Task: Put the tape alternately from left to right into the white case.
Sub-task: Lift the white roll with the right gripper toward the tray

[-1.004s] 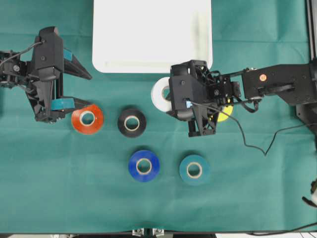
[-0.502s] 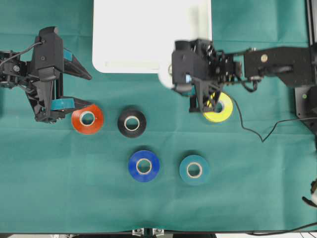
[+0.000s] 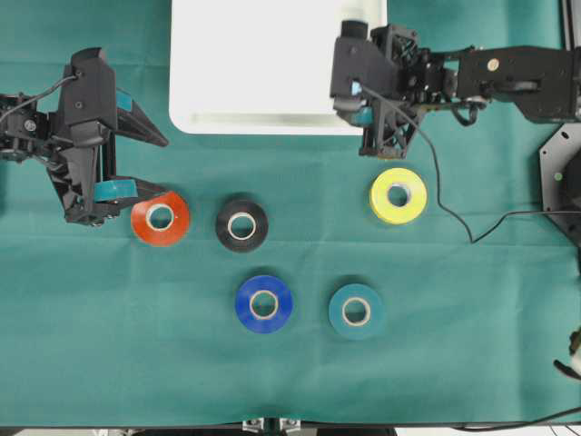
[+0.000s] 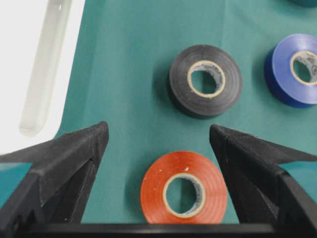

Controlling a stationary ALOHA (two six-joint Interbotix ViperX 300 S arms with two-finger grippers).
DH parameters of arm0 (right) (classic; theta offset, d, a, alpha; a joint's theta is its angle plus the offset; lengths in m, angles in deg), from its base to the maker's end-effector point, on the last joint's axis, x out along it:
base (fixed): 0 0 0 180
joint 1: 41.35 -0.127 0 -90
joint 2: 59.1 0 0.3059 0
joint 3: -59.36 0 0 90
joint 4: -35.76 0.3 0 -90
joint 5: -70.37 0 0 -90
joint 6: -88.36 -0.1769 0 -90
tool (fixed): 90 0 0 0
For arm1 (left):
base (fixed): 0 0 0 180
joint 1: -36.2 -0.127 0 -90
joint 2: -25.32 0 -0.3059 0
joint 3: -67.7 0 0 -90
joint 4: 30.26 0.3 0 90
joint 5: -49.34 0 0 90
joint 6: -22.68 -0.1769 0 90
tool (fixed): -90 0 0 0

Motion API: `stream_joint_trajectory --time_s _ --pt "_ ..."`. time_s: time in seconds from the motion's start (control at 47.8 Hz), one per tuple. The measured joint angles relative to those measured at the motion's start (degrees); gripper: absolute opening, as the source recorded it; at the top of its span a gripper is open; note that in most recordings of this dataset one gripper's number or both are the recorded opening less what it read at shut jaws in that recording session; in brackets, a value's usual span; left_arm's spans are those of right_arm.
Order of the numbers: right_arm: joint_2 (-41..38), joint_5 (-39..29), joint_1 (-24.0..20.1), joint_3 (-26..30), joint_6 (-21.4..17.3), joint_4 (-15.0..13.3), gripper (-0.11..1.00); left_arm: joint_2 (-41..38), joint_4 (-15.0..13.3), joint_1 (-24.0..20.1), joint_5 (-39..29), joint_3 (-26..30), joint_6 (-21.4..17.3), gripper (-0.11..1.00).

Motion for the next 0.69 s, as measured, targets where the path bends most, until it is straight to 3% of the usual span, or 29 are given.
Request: stream_joint_trajectory --time_s 0.335,0.69 --pt "0.0 6.3 -0.1 -1.2 0.4 -0.4 0.29 0.0 0.0 0.0 0.0 0.0 0.3 0.60" --pt "-1.3 6.2 -0.1 -1.2 0.3 -0.4 0.29 0.1 0.0 0.0 0.0 0.0 0.9 0.60"
